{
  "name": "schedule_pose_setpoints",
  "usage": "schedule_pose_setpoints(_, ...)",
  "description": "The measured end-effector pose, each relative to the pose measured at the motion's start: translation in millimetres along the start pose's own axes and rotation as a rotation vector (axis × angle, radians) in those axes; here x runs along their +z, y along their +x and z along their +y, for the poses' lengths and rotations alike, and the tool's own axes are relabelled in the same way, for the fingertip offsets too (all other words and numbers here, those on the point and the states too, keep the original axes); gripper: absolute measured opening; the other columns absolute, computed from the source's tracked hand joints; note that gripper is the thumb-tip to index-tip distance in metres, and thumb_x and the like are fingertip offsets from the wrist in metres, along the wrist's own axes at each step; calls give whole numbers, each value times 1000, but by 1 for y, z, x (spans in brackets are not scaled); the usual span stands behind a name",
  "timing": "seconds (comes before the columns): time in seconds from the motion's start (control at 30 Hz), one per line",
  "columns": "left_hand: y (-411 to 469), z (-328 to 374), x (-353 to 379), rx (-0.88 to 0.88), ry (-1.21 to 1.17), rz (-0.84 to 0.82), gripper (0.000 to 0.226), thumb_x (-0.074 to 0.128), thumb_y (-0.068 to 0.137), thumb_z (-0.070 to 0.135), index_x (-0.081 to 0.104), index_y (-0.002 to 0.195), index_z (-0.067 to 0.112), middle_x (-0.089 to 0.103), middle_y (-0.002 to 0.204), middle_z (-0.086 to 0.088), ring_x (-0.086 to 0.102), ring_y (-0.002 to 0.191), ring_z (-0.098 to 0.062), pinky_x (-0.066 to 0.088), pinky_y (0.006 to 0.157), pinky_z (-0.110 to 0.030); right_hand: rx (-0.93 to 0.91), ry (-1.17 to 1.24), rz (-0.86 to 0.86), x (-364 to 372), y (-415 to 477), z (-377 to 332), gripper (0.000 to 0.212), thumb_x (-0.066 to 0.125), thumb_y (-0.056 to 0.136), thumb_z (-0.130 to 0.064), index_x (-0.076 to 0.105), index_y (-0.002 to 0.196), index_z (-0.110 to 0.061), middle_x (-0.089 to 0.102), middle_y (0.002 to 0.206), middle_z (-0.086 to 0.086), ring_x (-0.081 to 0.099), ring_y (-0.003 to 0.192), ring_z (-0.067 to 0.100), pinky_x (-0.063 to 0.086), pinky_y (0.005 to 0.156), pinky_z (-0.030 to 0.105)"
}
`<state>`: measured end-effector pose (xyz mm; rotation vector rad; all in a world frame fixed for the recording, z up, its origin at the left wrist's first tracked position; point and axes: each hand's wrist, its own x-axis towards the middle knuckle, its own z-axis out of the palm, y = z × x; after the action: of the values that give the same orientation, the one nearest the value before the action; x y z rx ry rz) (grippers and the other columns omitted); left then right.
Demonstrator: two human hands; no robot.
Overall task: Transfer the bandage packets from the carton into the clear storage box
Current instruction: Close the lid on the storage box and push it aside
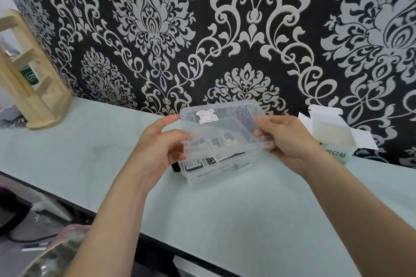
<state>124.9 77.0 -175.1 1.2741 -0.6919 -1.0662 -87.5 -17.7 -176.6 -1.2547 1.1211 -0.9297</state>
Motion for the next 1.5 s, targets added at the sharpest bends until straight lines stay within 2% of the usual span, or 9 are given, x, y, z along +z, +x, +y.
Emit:
schedule_pose_setpoints(0.23, 2, -8, 4, -7, 125, 54, 60, 65, 86, -2, 40, 140, 6, 61, 74, -11, 55, 45, -12, 51, 46, -21, -125, -361, 49, -4, 18, 4, 30, 62, 85, -6, 49, 60, 5, 31, 66, 8, 24, 64, 21, 20, 58, 29)
schedule_pose_setpoints(0.5, 7, -16, -1, 52, 546, 133, 61, 61, 87, 12, 38, 144, 12, 65, 66, -7, 54, 39, -12, 43, 41, -21, -170, -642, 38, 11, 32, 13, 20, 46, 79, 6, 55, 61, 2, 36, 62, 8, 31, 60, 18, 28, 56, 29)
schedule_pose_setpoints(0.63, 9, -19, -4, 134, 835, 209, 57, 53, 89, 25, 37, 143, 15, 69, 76, -1, 63, 73, -22, 49, 70, -34, -226, -858, -56, 9, 35, 5, 23, 50, 86, -1, 52, 63, 2, 37, 61, 8, 32, 57, 19, 30, 55, 29)
schedule_pose_setpoints(0.73, 8, -20, -2, 222, 1068, 266, 43, 46, 93, 26, 42, 133, 11, 65, 77, -5, 60, 88, -28, 42, 74, -35, -196, -1041, -165, 9, 34, -9, 25, 50, 85, -3, 46, 61, -8, 36, 60, 5, 33, 57, 19, 32, 57, 29)
schedule_pose_setpoints(0.93, 12, -23, -7, 262, 1217, 290, 55, 41, 94, 29, 32, 146, 12, 66, 81, -5, 60, 96, -31, 42, 78, -36, -129, -977, -157, 5, 37, -5, 30, 62, 89, -17, 65, 66, 1, 60, 62, 12, 51, 57, 18, 48, 61, 31)
schedule_pose_setpoints(1.13, 10, -24, -12, 252, 1427, 289, 46, 36, 95, 27, 36, 140, 18, 67, 97, -6, 58, 93, -33, 39, 70, -34, 207, -712, -322, -3, 31, -11, 24, 67, 90, -22, 65, 73, -5, 68, 60, 9, 47, 67, 23, 34, 52, 25)
schedule_pose_setpoints(1.27, 15, -28, -21, 149, 1298, 212, 43, 39, 97, 30, 34, 140, 26, 65, 91, -2, 59, 90, -30, 47, 79, -39, 265, -697, -326, -4, 33, -12, 24, 69, 89, -25, 62, 71, -11, 69, 70, 3, 57, 69, 17, 39, 56, 23)
schedule_pose_setpoints(1.37, 16, -25, -24, 30, 841, 143, 38, 51, 96, 23, 41, 133, 26, 63, 83, -5, 58, 75, -22, 46, 73, -36, 270, -701, -288, -4, 33, -8, 16, 70, 88, -29, 62, 86, -15, 68, 94, 5, 63, 84, 17, 54, 70, 32)
schedule_pose_setpoints(1.5, 13, -20, -28, -90, 594, 175, 46, 66, 89, 28, 45, 131, 24, 60, 94, -1, 54, 77, -13, 41, 68, -27, 378, -497, -330, -4, 29, -4, 10, 66, 91, -20, 65, 89, -11, 73, 85, 9, 65, 72, 20, 59, 72, 36)
